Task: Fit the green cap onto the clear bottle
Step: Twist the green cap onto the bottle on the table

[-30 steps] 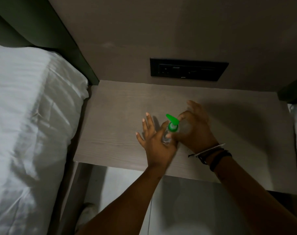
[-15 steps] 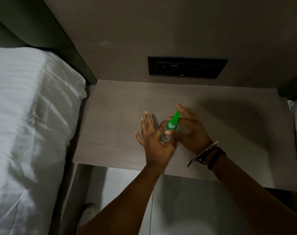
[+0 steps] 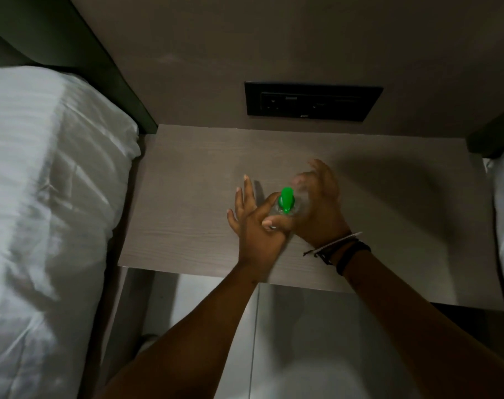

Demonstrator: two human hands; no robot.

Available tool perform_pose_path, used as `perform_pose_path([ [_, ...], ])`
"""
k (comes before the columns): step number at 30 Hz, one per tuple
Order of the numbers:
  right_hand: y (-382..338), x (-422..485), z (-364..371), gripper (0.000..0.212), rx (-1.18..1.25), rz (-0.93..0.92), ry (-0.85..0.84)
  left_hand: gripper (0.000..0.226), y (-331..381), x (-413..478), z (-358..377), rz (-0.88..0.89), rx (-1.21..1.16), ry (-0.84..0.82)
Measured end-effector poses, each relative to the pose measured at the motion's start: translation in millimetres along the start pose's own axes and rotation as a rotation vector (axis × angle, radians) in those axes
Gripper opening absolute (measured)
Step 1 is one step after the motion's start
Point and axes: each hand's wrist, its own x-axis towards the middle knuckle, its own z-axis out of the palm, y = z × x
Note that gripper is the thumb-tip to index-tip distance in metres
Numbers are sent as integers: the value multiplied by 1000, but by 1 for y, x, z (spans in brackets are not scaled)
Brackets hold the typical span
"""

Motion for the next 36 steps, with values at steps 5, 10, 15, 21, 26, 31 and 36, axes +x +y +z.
perform_pose_path([
  [5, 7, -11, -4, 34, -45, -67, 22, 42, -1, -12, 5, 39, -88, -21],
  [10, 0, -10, 4, 77, -41, 29, -25, 38, -7, -7, 2, 9, 9, -17],
  [15, 5, -8, -8, 34, -33, -22, 56, 48, 0, -2, 2, 71, -89, -25],
  [21, 7, -11, 0, 66, 18, 18, -48, 50, -8, -6, 1, 49, -75, -65],
  [26, 3, -8, 3, 35, -123, -41, 70, 44, -9, 0, 0, 73, -108, -40],
  [31, 13, -14, 8, 77, 75, 61, -18, 55, -8, -2, 1, 15, -78, -110],
  [36, 10, -8, 3, 26, 118, -26, 78, 49, -3, 12, -11, 83, -107, -130],
])
